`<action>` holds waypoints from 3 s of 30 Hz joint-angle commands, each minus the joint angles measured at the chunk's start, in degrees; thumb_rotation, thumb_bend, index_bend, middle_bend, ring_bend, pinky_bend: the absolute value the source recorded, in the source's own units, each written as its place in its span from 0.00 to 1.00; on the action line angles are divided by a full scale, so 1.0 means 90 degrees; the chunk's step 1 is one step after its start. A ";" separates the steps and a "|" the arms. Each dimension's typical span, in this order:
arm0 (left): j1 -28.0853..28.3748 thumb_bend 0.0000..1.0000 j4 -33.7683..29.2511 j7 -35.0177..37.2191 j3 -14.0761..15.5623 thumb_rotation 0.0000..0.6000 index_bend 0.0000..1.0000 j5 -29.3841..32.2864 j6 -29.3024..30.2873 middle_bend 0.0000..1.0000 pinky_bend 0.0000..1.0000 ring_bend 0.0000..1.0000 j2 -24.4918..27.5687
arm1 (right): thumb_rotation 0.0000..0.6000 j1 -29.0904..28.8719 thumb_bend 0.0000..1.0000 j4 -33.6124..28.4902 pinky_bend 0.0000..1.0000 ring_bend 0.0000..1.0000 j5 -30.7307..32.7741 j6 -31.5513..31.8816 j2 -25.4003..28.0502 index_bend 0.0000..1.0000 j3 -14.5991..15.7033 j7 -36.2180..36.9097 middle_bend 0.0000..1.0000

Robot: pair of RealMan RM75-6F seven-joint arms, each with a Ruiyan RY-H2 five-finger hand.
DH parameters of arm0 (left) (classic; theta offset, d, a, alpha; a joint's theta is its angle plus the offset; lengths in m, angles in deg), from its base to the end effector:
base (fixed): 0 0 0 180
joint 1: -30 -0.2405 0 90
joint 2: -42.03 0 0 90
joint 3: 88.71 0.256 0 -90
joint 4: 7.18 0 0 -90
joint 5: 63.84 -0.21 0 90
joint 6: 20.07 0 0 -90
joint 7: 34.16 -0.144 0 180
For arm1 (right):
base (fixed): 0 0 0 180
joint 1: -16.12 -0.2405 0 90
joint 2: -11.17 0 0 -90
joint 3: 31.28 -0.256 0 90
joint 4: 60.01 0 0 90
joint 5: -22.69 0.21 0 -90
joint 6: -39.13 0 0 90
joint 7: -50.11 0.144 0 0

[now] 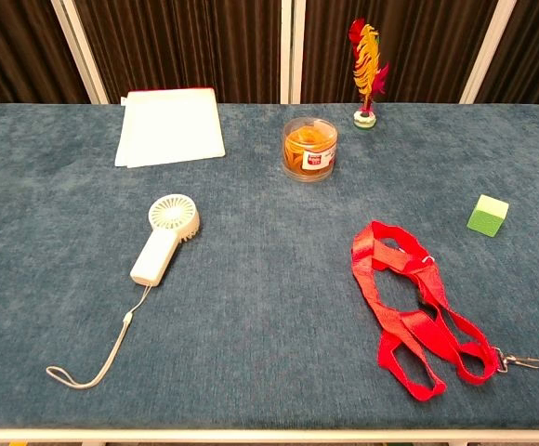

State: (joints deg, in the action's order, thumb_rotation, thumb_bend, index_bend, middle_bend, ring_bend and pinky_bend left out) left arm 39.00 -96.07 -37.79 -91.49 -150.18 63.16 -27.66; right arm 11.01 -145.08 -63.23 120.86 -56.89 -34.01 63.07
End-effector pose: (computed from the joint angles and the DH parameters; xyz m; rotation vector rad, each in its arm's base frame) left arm -0.3009 0.2031 0.1281 -1.4591 -0.8605 -0.9236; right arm -0.3332 -0.1833 0.1415 1.3413 -1.0776 0.9947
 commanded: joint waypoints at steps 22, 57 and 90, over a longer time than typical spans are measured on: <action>-0.0025 0.00 -0.0182 -0.0183 -0.0060 1.00 0.13 -0.0006 0.0158 0.20 0.37 0.30 -0.0017 | 1.00 -0.0010 0.32 -0.0114 0.00 0.00 -0.0102 0.0036 0.0030 0.00 0.0036 -0.0096 0.00; 0.1204 0.44 -0.0543 -0.1596 0.0556 1.00 0.13 -0.0758 -0.2052 0.87 0.88 0.88 -0.1135 | 1.00 0.0002 0.32 -0.0120 0.00 0.00 -0.0042 0.0094 0.0137 0.00 -0.0024 0.0059 0.00; 0.2014 0.44 -0.0109 -0.2721 0.0095 1.00 0.13 0.0961 -0.3090 0.87 0.87 0.88 -0.2063 | 1.00 -0.0053 0.32 -0.0071 0.00 0.00 0.0106 -0.0084 0.0141 0.00 -0.0067 0.0133 0.00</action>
State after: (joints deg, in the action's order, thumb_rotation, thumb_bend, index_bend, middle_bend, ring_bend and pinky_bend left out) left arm 57.08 -97.03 -62.20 -90.58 -141.67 35.24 -46.23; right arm 10.54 -145.71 -62.27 120.10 -55.62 -34.61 64.27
